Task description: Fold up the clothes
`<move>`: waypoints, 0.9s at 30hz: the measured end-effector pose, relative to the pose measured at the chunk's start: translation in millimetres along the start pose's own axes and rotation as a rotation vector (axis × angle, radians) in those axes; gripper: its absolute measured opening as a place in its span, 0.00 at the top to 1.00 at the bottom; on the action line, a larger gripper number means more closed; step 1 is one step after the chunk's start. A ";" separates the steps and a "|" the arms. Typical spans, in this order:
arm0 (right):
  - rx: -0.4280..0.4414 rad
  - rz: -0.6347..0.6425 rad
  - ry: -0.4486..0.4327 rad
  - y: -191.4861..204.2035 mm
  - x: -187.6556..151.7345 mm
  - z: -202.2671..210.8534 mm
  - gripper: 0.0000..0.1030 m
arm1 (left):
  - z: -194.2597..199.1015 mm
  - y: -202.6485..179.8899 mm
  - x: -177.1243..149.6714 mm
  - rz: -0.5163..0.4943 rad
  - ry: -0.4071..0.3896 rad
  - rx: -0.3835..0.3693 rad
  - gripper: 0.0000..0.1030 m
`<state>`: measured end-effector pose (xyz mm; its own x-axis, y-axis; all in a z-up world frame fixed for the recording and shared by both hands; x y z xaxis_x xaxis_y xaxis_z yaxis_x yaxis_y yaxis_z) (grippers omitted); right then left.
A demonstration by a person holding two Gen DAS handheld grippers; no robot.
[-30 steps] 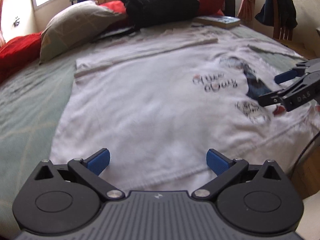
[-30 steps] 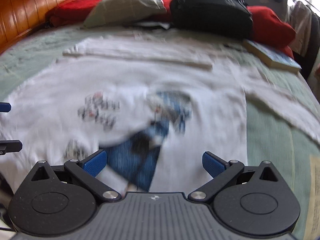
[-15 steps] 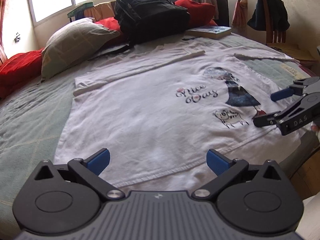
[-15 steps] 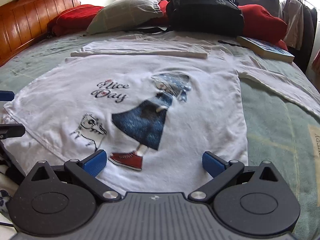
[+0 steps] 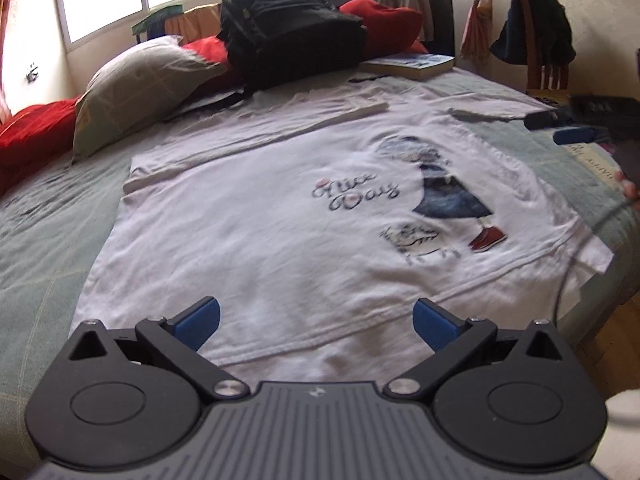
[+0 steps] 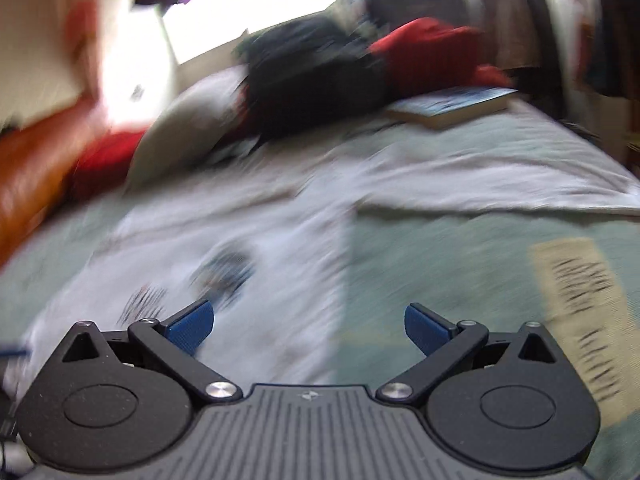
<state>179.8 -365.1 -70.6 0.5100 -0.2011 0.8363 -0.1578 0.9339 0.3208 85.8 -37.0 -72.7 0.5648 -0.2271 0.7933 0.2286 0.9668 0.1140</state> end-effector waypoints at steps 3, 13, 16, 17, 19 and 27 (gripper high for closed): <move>-0.074 -0.143 -0.050 -56.9 22.3 -3.9 0.00 | 0.8 -9.6 3.1 -0.019 -0.010 -0.013 0.01; -0.154 -0.626 -0.169 -194.5 49.3 -26.6 0.00 | -11.5 -16.8 3.1 -0.038 0.021 0.010 0.01; -0.151 -0.637 -0.183 -203.7 46.7 -40.9 0.00 | -15.5 -16.0 3.9 -0.037 0.030 0.013 0.01; -0.149 -0.632 -0.189 -205.1 46.6 -45.3 0.00 | -16.8 -16.0 4.4 -0.038 0.032 0.013 0.01; -0.145 -0.620 -0.202 -207.9 46.5 -53.9 0.00 | -19.4 -16.6 5.7 -0.041 0.036 0.014 0.01; -0.143 -0.601 -0.211 -220.4 58.9 -74.9 0.00 | -30.9 -18.1 10.6 -0.048 0.056 0.014 0.01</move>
<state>307.9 -560.6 -125.4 0.2947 -0.7405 0.6040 0.2244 0.6680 0.7095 112.1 -60.5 -84.9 0.5967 -0.2793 0.7523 0.2455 0.9561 0.1602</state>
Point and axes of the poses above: each gripper's, at about its wrist camera, not at the fingertips, and z roughly against the way its jaws point, y to its left, x to its top, the point moved 4 cm from there along -z, roughly the way its jaws point, and after that the axes turned 5 degrees about -y, right-handed, at the moved point
